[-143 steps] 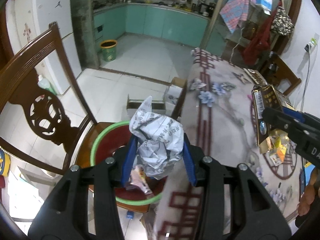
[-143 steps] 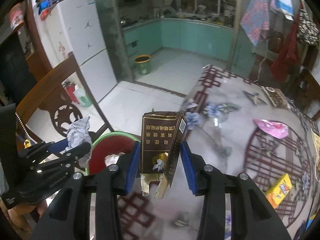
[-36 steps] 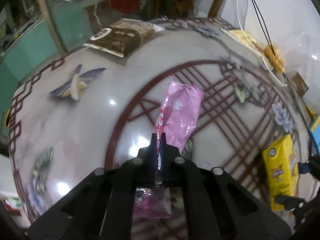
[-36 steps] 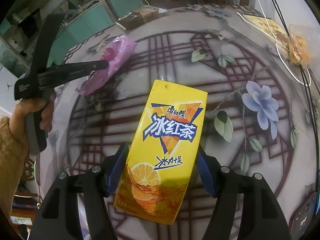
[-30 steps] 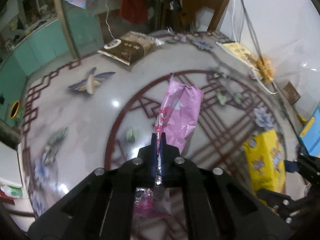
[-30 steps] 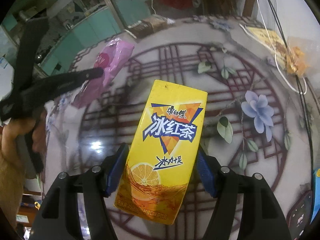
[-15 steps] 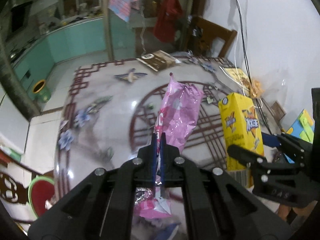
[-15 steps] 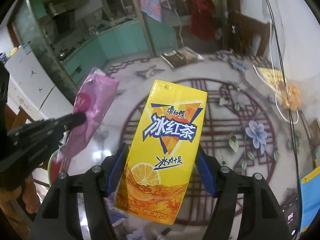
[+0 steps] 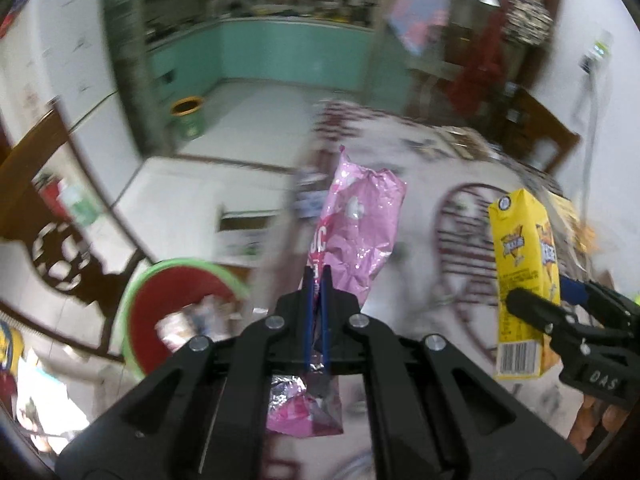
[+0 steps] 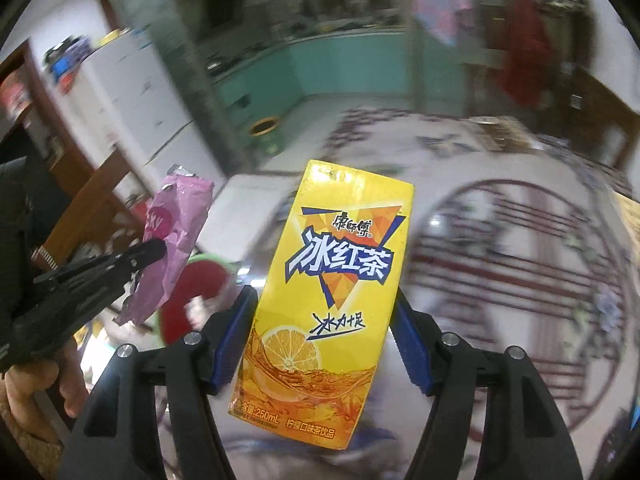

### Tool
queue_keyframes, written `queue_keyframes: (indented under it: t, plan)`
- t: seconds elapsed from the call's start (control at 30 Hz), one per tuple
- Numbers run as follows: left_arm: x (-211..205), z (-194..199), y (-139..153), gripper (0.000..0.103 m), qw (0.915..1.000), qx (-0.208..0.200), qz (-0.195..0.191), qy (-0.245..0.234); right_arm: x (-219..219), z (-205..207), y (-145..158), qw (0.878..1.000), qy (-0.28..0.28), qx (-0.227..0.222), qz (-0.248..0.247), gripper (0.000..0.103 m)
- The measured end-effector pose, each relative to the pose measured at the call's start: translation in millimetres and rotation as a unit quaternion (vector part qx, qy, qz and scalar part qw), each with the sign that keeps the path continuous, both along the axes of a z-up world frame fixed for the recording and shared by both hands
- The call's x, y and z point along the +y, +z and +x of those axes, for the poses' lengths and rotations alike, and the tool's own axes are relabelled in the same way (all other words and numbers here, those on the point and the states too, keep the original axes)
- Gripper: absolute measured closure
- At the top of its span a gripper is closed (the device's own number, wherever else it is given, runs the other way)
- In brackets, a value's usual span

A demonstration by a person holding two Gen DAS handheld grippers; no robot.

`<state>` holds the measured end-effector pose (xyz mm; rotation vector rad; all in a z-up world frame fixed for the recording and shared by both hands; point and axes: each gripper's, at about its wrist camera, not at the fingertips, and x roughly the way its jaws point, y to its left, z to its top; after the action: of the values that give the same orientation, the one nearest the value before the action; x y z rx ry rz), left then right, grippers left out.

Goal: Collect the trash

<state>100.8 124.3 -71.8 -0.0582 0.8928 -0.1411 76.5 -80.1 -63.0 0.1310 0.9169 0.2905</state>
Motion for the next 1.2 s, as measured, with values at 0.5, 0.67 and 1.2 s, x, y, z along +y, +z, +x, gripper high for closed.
queue_keyframes:
  t: [0.5, 0.67, 1.2]
  plan:
    - [154, 5, -40, 0.048, 0.9936, 0.032, 0.004, 0.108, 194, 49, -59, 0.989, 0.137, 0.052, 0.023, 0.020]
    - [151, -2, -24, 0.021, 0.9948, -0.009, -0.015, 0.101, 173, 44, -29, 0.997, 0.073, -0.003, -0.006, 0.015]
    - [5, -43, 92, 0.005, 0.9682, -0.242, 0.001, 0.062, 26, -42, 74, 0.947, -0.150, -0.247, -0.138, 0.007]
